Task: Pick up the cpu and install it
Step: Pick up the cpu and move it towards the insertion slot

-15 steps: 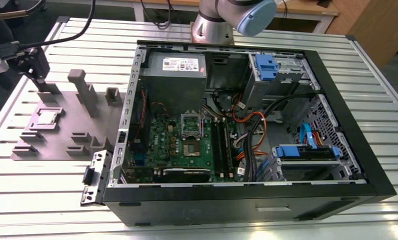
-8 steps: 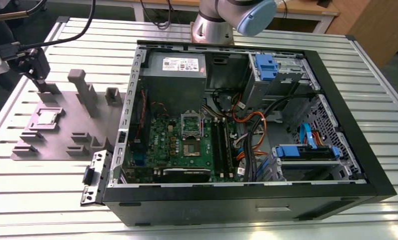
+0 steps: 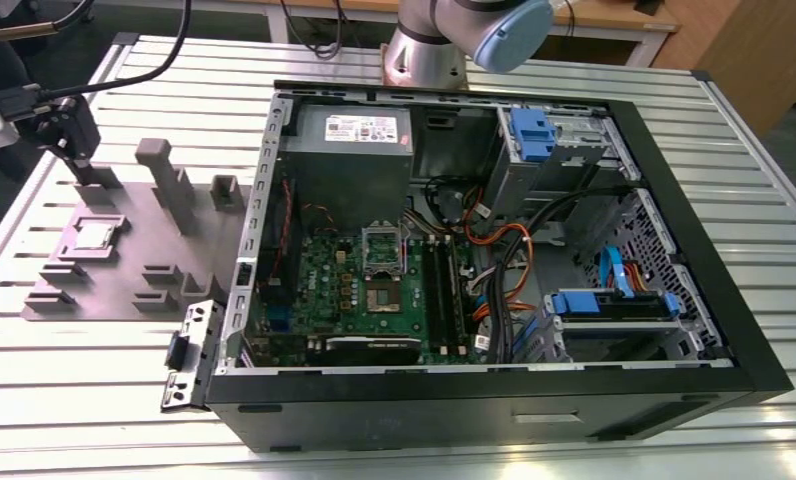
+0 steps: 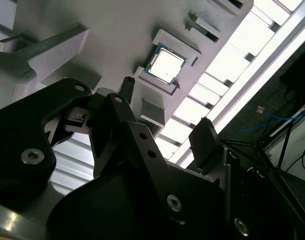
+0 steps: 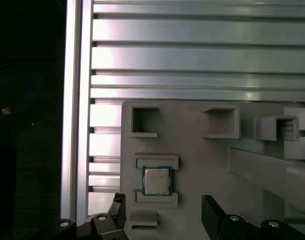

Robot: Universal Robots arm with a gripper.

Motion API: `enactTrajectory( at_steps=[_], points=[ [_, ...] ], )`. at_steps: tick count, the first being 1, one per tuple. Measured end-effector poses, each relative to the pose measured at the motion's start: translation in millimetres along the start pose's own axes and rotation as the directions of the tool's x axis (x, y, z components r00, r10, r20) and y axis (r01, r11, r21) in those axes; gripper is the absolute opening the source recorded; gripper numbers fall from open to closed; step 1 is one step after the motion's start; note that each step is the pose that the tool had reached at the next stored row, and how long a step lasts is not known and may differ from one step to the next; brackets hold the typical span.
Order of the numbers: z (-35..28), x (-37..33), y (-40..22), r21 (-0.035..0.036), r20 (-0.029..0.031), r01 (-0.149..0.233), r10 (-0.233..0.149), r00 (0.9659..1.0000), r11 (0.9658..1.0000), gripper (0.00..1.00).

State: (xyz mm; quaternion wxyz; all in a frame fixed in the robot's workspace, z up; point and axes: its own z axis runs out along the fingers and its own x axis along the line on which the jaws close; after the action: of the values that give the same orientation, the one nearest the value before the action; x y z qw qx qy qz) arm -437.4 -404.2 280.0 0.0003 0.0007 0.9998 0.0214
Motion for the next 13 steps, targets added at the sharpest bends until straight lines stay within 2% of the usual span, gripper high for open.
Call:
enactTrajectory(
  at_steps=[5,13],
  points=[
    [2.3,0.0,-1.2,0.0005,-0.0003,0.008,-0.008,1.0,1.0,0.71],
    [16.5,0.0,-3.8,0.0005,-0.0003,0.009,-0.009,1.0,1.0,0.71]
  ],
)
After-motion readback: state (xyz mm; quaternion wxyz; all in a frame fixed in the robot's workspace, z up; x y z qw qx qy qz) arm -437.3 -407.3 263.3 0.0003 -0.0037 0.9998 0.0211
